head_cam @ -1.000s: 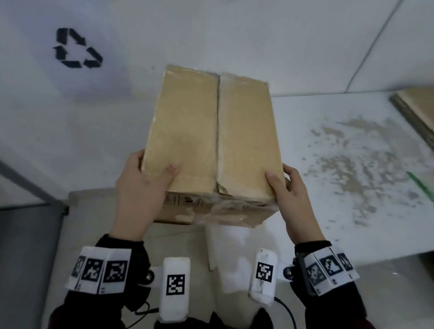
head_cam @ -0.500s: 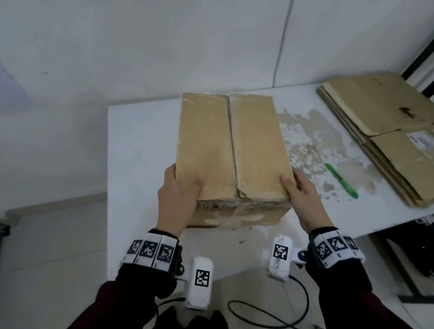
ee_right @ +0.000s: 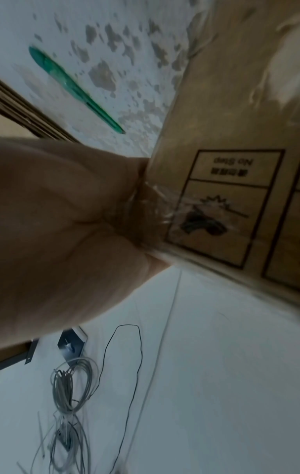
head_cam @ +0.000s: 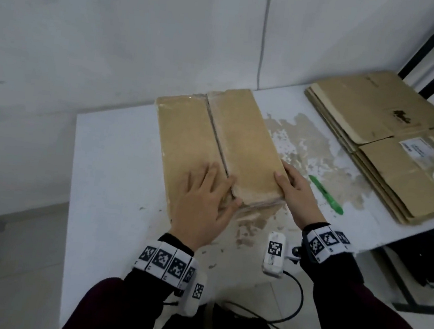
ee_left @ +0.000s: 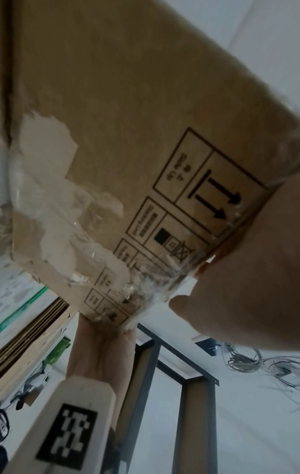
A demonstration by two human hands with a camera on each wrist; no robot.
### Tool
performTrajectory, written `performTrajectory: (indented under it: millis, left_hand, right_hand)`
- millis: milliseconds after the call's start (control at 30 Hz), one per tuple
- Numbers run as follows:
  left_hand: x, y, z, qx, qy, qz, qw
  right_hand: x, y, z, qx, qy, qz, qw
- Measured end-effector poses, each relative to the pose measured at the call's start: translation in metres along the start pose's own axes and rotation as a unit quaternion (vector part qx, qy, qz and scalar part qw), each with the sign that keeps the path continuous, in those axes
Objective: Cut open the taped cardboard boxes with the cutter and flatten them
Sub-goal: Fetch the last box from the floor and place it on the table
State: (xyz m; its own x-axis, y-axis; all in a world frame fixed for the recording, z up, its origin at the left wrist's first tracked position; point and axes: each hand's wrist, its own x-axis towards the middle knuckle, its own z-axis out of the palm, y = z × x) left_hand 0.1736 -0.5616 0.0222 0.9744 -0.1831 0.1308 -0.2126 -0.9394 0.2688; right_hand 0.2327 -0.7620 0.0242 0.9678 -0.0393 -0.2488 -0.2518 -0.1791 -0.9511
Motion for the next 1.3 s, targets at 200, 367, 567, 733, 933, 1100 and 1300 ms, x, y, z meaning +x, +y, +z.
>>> performTrajectory:
  millis: [200,367,567,733,933,1100,1300]
  left_hand:
    - [0.005,0.025,0.01,0.072,-0.032,-0.041,0.996]
    - [0.012,0.043,0.025,0.116,0.016,-0.07,0.991]
    - [0.012,0.066,0.027,0.091,0.061,-0.072,0.991]
    - [0.012,0.086,0.014,-0.082,0.14,-0.139,0.977]
    - [0.023,0.09,0.002,-0.32,0.236,-0.198,0.896]
    - [0.031,0.093,0.002,-0.519,0.235,-0.236,0.787]
    - [0.02,0.079,-0.003,-0.547,0.235,-0.251,0.763]
  right_hand:
    - [0.013,0.014,-0.018,0.041,-0.067,0.096,0.992]
    - [0.016,0.022,-0.029,0.058,-0.127,0.108,0.984]
    - [0.015,0.039,-0.063,0.071,-0.111,0.164,0.978]
    - [0.011,0.052,-0.081,0.136,-0.14,0.206,0.959]
    - [0.009,0.026,-0.077,0.122,-0.2,0.021,0.972]
    - [0.009,-0.01,-0.072,0.076,-0.155,-0.135,0.976]
    - [0.01,-0.034,-0.062,-0.019,-0.129,-0.213,0.968]
